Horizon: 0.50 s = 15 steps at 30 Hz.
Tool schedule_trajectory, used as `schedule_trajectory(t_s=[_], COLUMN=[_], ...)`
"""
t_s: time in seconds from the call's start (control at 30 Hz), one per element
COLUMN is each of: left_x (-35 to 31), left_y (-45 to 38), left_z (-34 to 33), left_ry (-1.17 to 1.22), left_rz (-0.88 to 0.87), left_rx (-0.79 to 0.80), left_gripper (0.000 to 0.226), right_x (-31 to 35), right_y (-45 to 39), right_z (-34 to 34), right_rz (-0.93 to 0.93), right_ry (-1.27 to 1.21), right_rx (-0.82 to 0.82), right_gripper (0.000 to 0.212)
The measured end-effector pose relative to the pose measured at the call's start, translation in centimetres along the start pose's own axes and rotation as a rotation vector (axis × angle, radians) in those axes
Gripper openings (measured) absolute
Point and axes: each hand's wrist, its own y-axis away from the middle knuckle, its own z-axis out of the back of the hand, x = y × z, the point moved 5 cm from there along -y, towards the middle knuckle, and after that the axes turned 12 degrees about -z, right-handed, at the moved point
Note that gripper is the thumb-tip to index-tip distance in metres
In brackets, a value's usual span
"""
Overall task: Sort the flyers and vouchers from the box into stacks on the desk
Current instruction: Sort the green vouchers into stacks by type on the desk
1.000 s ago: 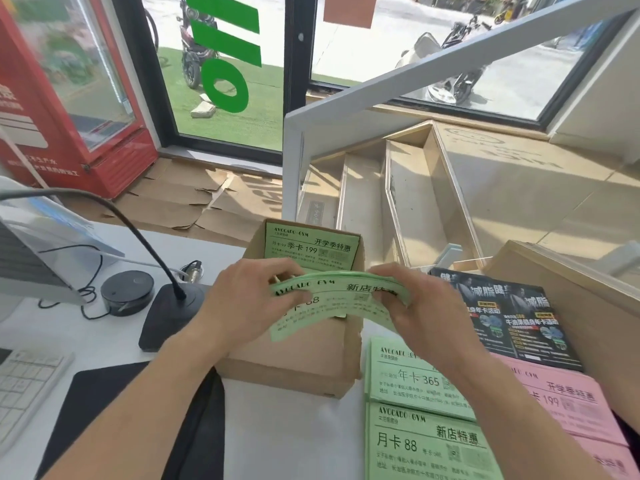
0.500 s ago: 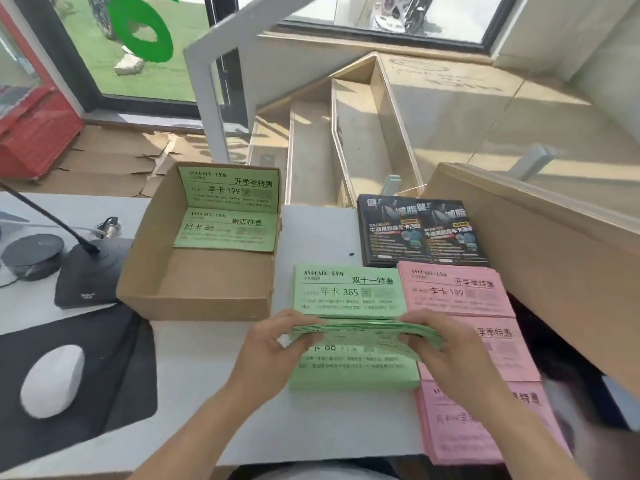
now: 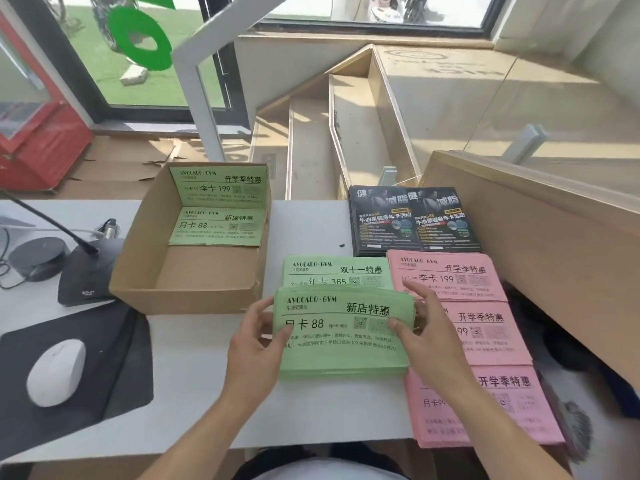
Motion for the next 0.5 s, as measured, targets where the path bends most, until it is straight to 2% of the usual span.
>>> schedule_trajectory(t_s=[0.17, 0.23, 0.33, 0.37, 0.4, 0.5], left_x=[2.9, 3.3, 3.3, 3.2, 3.1, 2.8], left_y=[0.6, 0.8, 0.9, 1.0, 1.1, 1.7], left_z=[0.0, -0.1, 0.1, 0.0, -0.2, -1.2], left_ry=[-0.121, -0.155, -0.183, -0.174, -0.152, 0.003], left_rz=[0.179, 0.209, 0.215, 0.225, 0.241, 0.322], left_rx=[0.083, 0.085, 0.061, 0.066, 0.08, 0.126], left_gripper=[0.061, 0.063, 0.066, 0.067, 0.068, 0.067], right_x=[-1.1, -1.4, -1.4, -1.3, -1.1, -1.2], right_y=[-0.8, -0.8, -0.9, -0.8, -0.7, 0.7], right_z=[-1.4, -2.0, -2.0, -2.1, -2.3, -4.6], right_rz=[-0.052, 0.012, 0.159, 0.206, 0.24, 0.304], right_ry=[0.179, 0.275, 0.637, 0.692, 0.703, 0.781], right_rx=[-0.009, -0.083, -0.29, -0.309, -0.267, 0.039], right_gripper=[0.076, 0.077, 0.071, 0.065, 0.059, 0.058])
